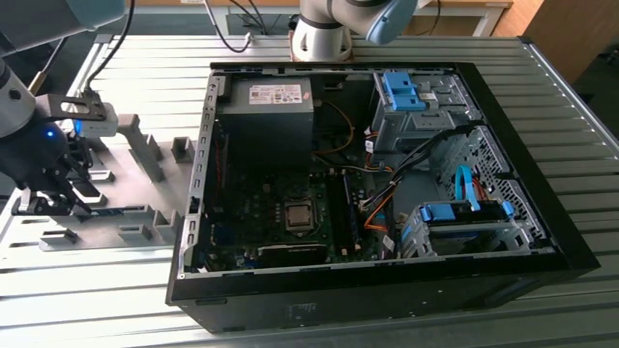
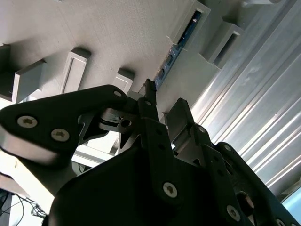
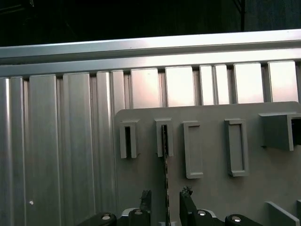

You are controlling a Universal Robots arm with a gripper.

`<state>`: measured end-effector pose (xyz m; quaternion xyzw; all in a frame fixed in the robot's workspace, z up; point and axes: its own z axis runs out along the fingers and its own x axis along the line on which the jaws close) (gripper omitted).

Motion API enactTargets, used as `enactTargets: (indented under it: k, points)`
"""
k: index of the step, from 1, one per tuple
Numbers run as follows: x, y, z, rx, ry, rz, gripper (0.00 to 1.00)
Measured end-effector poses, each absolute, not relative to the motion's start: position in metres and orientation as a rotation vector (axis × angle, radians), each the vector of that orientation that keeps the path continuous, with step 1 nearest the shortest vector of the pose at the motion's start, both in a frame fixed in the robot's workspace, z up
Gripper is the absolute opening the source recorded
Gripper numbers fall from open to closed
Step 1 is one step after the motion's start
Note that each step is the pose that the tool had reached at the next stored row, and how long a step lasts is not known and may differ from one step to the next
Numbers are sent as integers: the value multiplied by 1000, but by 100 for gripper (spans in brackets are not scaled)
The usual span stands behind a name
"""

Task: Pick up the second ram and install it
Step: 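Pick up the second ram and move it above second insertion slot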

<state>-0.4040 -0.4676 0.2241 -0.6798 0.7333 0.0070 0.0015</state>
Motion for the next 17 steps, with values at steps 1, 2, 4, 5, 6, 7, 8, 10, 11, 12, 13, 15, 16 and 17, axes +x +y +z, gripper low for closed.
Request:
enactTargets:
  k: [1,2,4,5,6,7,8,10,11,12,13,15,16,17]
  points:
    - [-404,-468,224,-2134,2302,22,37]
    - [-404,-468,224,-2134,2302,22,37]
    - [-404,-468,223,-2134,2301,22,37]
    - [-404,-468,222,-2133,2301,22,37]
    - [-404,-468,221,-2133,2301,22,37]
    - [-404,-468,219,-2134,2301,22,37]
    - [-404,-468,217,-2134,2301,22,37]
    - [-404,-468,214,-2134,2301,22,37]
    - [-404,-468,212,-2134,2301,22,37]
    - [-404,-468,210,-2134,2301,22,37]
    - [-404,-468,209,-2134,2301,22,37]
    - [-404,-468,206,-2134,2301,22,37]
    - [-404,-468,205,-2134,2301,22,37]
    - [-404,-468,204,-2134,2302,22,37]
